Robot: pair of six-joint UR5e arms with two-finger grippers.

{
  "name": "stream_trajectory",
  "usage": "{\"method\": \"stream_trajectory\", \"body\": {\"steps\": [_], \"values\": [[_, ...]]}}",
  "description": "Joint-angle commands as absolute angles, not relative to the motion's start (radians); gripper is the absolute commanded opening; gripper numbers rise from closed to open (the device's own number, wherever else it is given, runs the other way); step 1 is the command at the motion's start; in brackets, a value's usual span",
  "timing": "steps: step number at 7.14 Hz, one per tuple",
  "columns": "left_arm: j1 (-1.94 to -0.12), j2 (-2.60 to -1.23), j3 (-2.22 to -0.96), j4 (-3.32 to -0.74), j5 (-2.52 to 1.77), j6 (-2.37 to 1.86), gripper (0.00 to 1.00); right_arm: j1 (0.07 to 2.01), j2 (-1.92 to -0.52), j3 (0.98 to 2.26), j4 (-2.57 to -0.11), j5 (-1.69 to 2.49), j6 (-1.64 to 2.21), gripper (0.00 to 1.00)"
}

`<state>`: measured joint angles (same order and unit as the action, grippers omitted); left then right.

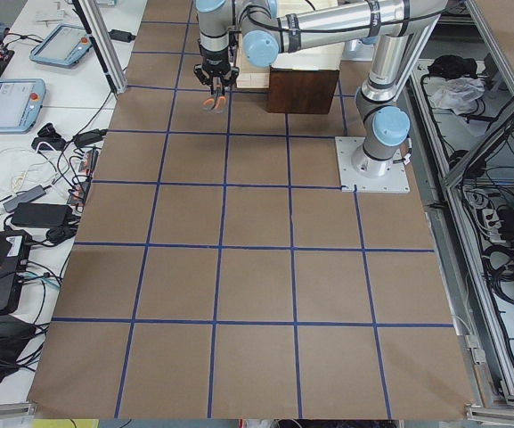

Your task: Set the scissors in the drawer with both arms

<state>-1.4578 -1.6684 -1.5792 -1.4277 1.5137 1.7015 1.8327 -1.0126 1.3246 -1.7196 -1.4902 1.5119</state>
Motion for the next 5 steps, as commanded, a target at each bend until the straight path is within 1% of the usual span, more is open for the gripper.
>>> {"method": "stream_trajectory", "body": {"steps": [1,3,5], "values": [[-1.514,-1.623,-1.563,-1.442,1.508,1.634,0.08,1.825,-0.999,1.304,-1.720,-1.489,1.506,1.00],[-1.529,-1.623,-1.562,-1.471,1.515,1.579,0.08,1.825,-0.974,1.275,-1.720,-1.489,1.493,1.00],[-1.522,-1.624,-1.560,-1.482,1.601,1.592,0.08,1.825,-0.973,1.273,-1.721,-1.489,1.477,1.00]]}}
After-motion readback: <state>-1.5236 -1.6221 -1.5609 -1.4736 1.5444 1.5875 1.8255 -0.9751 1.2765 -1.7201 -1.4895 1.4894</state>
